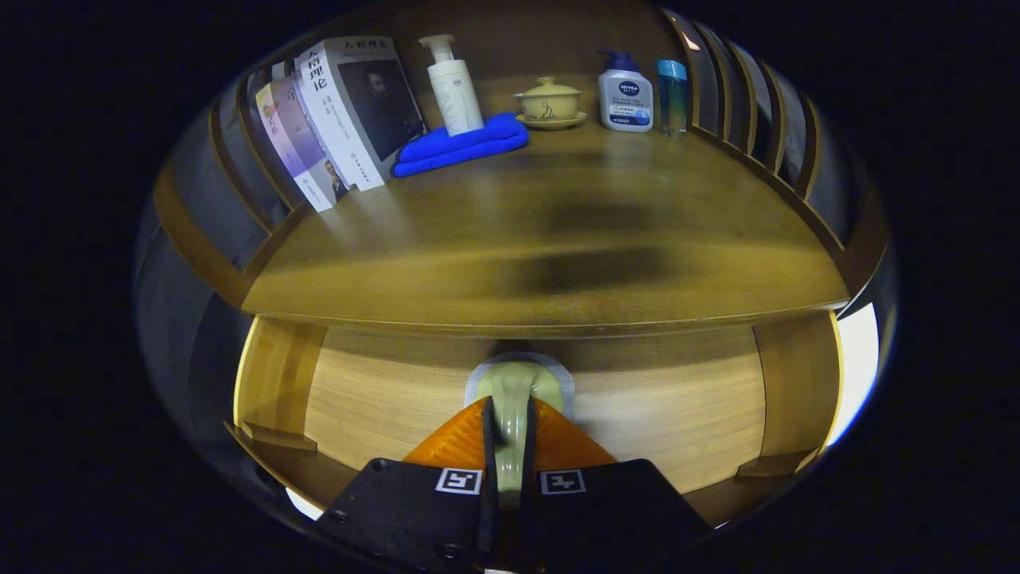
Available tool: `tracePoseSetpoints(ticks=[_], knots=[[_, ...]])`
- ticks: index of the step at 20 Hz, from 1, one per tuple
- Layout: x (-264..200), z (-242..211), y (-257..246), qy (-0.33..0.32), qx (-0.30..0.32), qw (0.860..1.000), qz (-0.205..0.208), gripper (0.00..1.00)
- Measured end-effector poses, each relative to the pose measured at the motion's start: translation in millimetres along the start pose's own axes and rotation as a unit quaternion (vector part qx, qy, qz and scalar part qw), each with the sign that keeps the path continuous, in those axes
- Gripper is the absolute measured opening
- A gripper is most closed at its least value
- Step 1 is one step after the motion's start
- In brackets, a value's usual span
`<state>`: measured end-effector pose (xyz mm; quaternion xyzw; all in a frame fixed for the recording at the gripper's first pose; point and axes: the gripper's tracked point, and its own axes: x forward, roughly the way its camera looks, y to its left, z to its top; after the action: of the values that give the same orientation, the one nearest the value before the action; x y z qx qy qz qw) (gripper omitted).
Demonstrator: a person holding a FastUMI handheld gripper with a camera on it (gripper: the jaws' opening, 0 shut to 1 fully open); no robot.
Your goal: Pull open the drawer, take out the items inside it, and place them on the countertop above the cabinet.
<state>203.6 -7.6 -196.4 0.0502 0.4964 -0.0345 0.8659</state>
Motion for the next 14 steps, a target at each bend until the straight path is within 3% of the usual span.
tracePoseSetpoints(ticks=[5,14], knots=[[-17.3,-0.5,8.7,-0.013,0.023,0.999,0.025,0.12],[-57.1,16.0,11.3,-0.068,0.022,0.997,0.036,0.12]])
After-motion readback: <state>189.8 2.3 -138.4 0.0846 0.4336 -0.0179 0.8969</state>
